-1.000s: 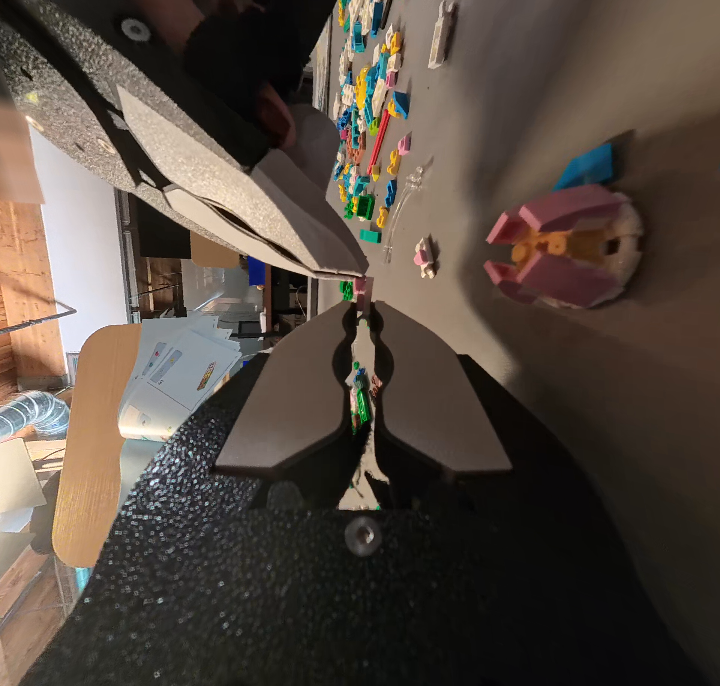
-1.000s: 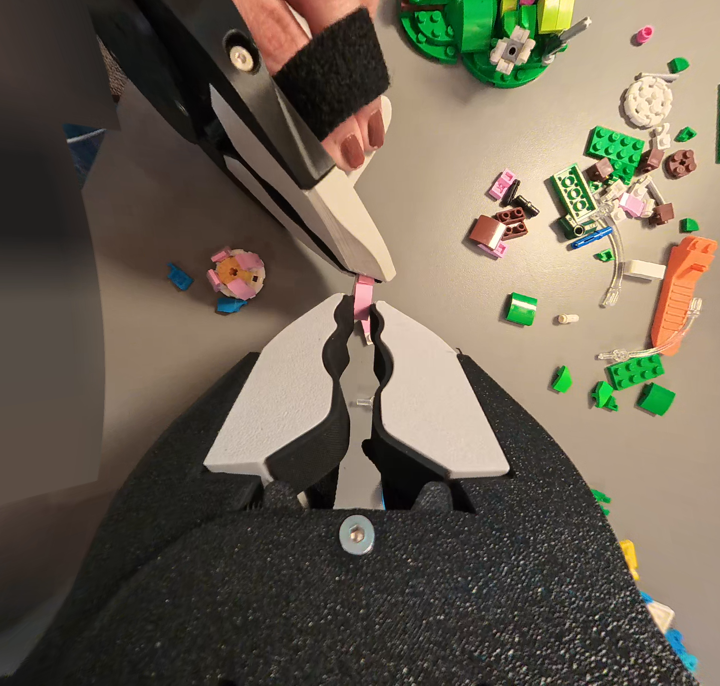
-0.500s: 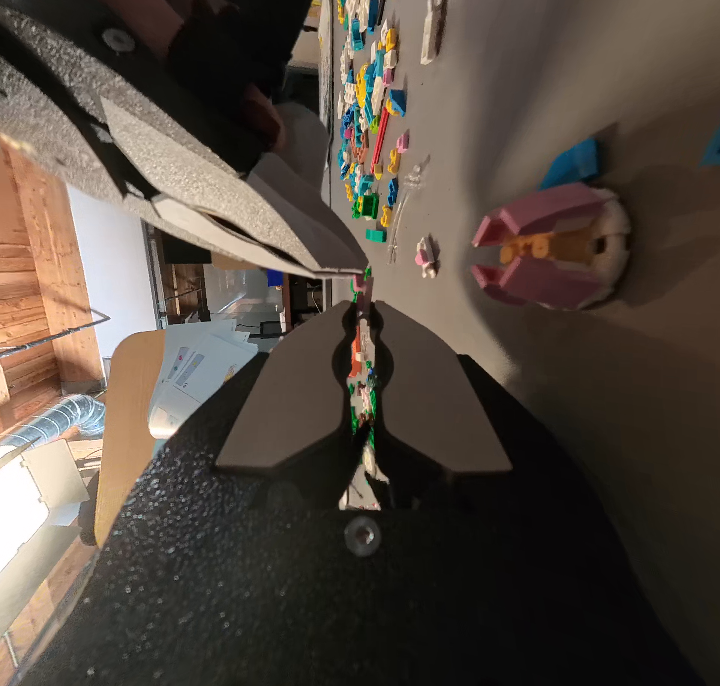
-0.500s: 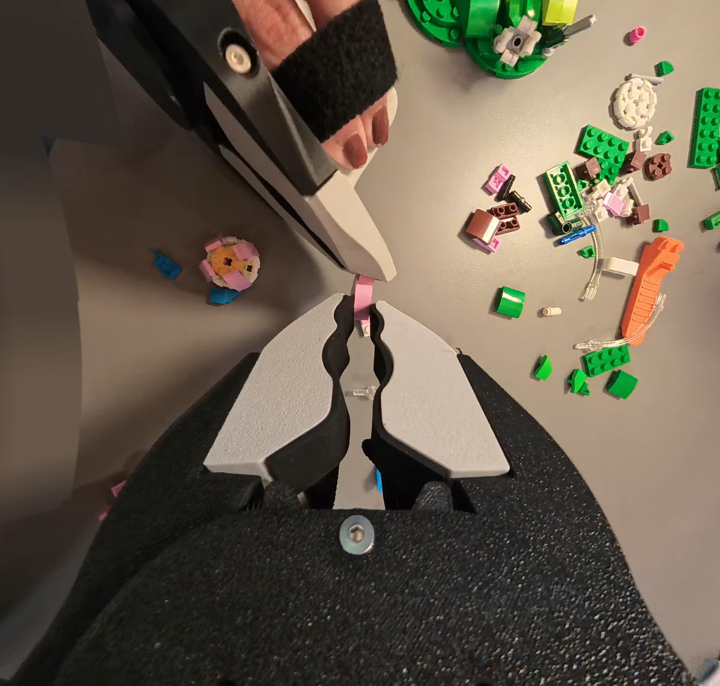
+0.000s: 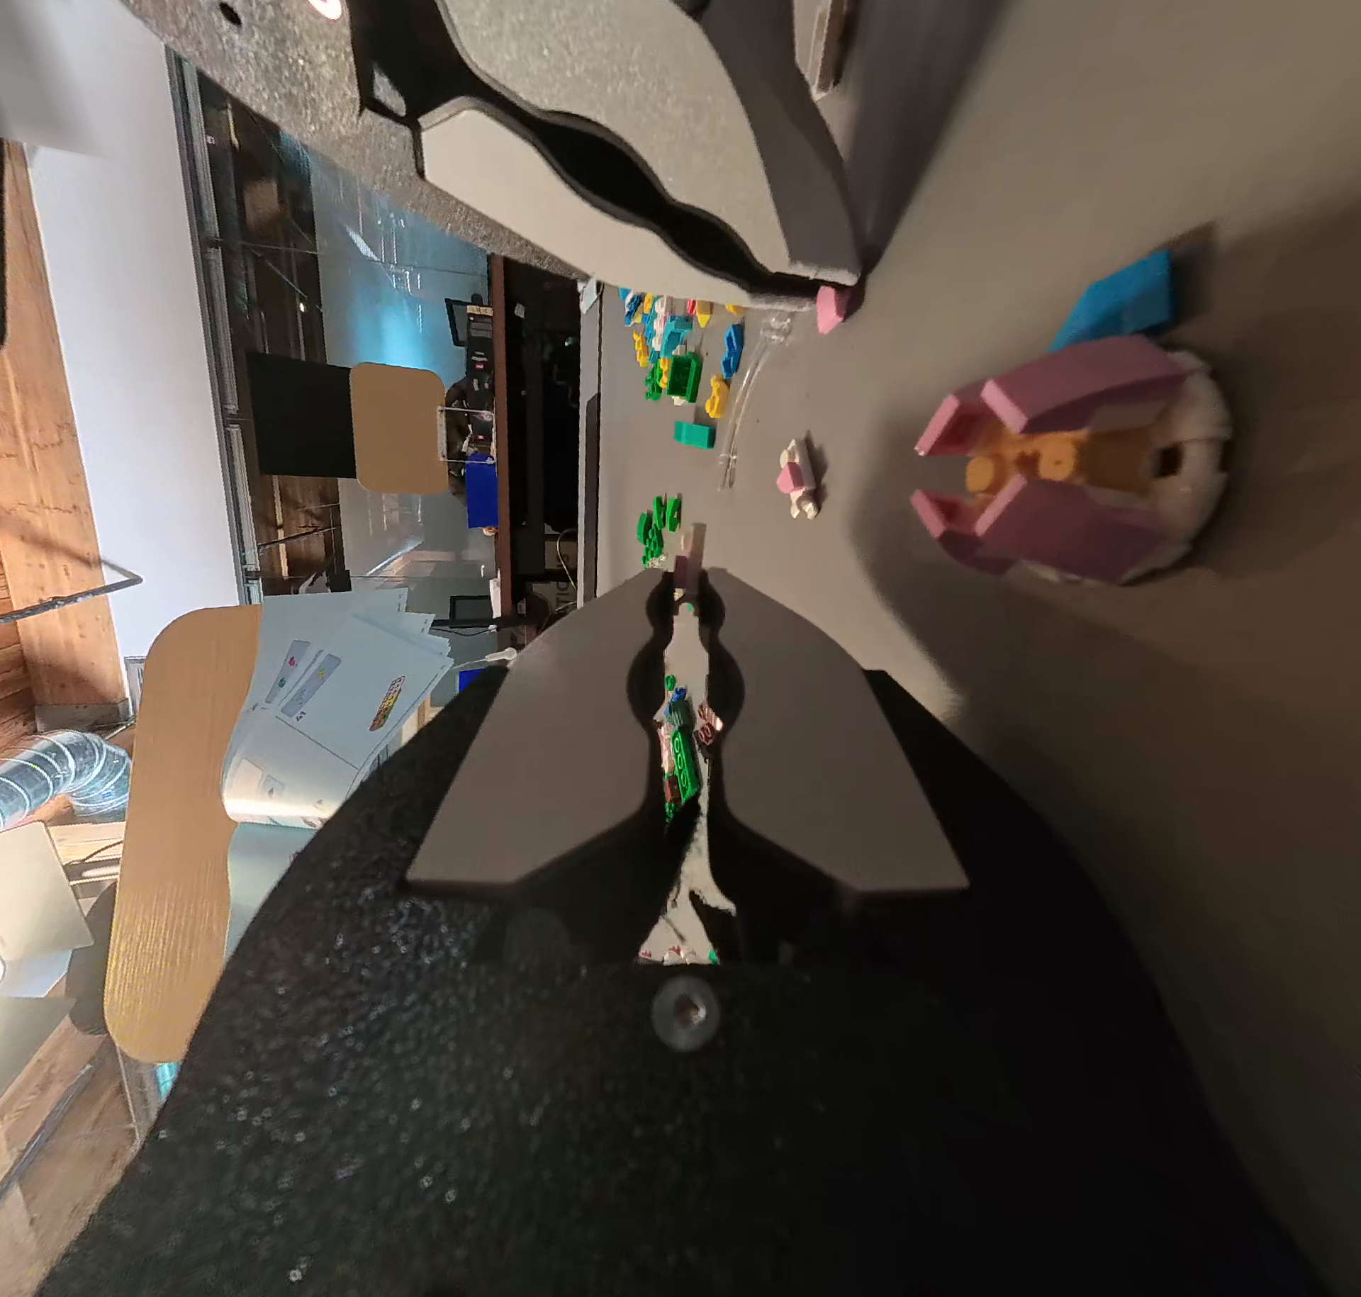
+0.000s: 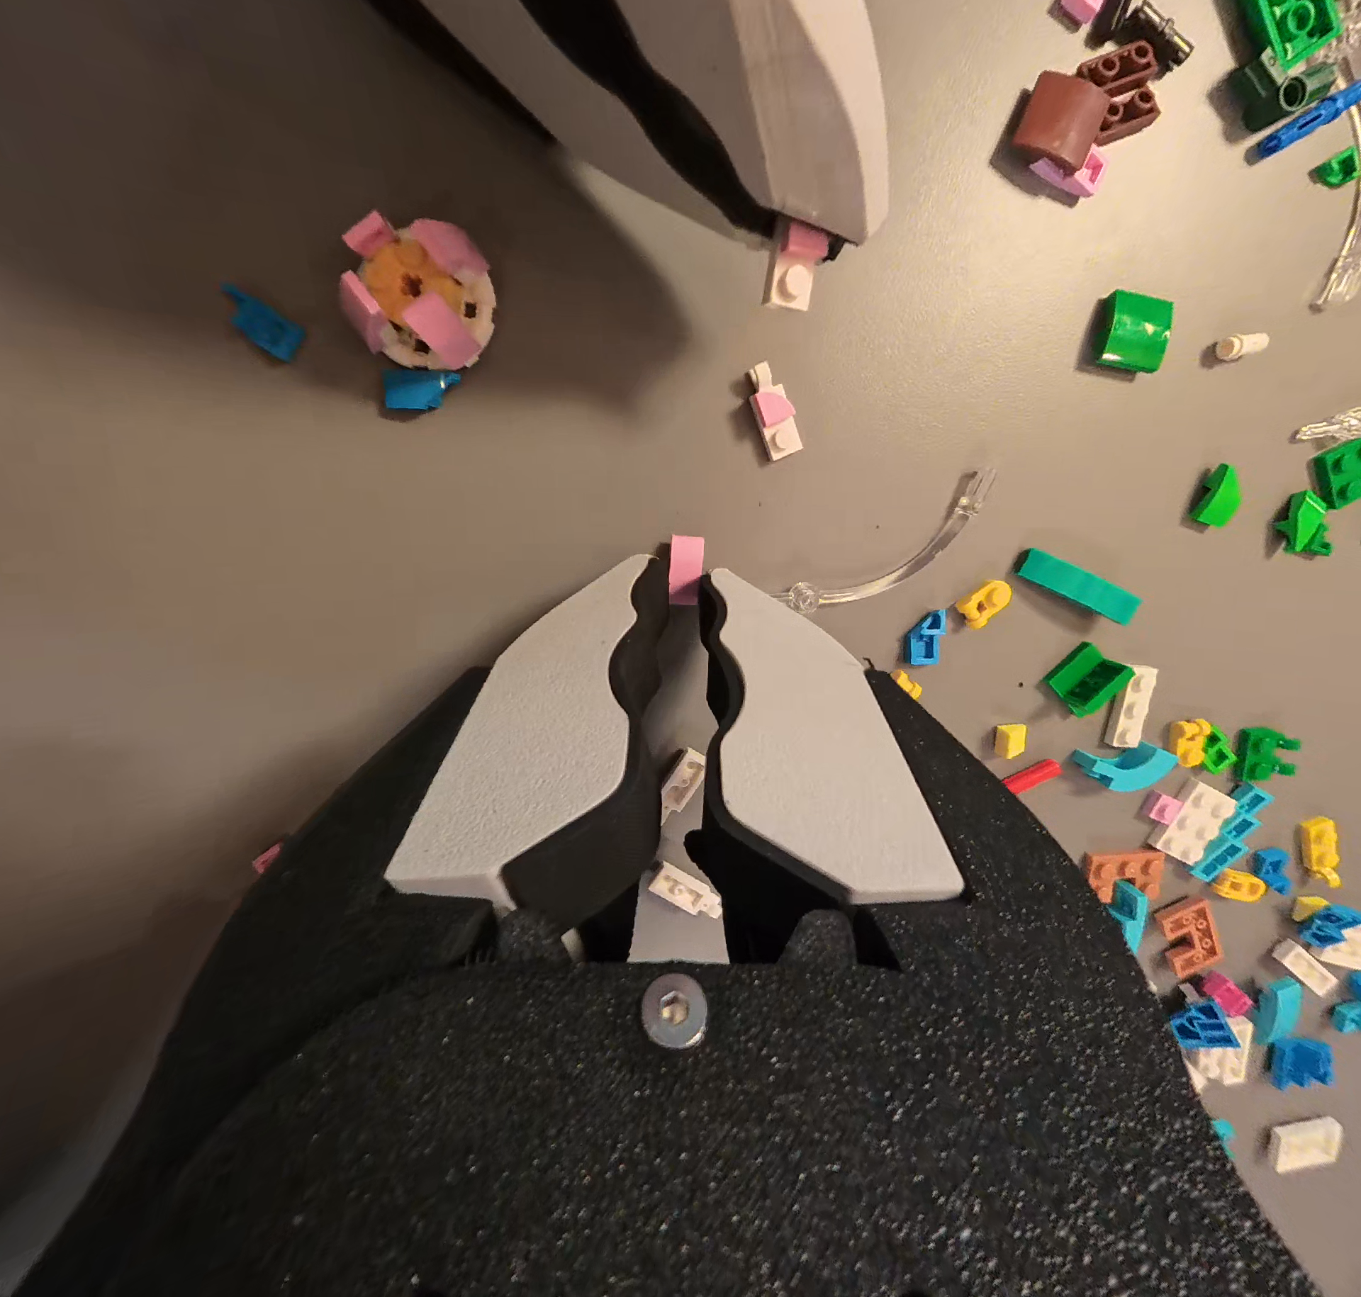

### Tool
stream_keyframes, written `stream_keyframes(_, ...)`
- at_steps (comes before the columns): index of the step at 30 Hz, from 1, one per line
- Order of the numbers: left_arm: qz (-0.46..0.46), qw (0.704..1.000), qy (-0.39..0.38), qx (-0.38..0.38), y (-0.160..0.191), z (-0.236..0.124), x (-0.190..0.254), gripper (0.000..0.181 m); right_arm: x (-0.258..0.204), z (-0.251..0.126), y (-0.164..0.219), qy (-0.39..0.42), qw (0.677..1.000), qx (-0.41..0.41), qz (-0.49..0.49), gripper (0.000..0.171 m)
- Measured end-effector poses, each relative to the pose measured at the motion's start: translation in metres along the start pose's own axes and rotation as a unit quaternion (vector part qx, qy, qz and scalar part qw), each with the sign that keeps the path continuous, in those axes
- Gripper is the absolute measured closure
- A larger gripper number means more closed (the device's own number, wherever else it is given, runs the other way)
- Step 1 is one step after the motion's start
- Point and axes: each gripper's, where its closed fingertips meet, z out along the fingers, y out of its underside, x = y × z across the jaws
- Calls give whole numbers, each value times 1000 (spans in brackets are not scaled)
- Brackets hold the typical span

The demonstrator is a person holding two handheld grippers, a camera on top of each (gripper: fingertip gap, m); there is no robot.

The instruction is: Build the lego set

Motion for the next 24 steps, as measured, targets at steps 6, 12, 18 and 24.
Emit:
stream_keyframes(6, -3, 1000, 5, -1, 1, 1, 1, 176, -2, -7, -1, 2, 999, 41, 17, 155)
stream_keyframes(12, -6, 1000, 7, 0, 1, 1, 2, 176, -6, -10, 3, -6, 997, 66, 32, 155)
stream_keyframes(18, -6, 1000, 8, 1, 0, 1, 2, 176, -20, -5, 3, -38, 995, 80, 41, 155)
stream_keyframes(24, -8, 1000, 7, 6, -1, 0, 2, 176, -34, -7, -13, -70, 990, 124, 18, 156)
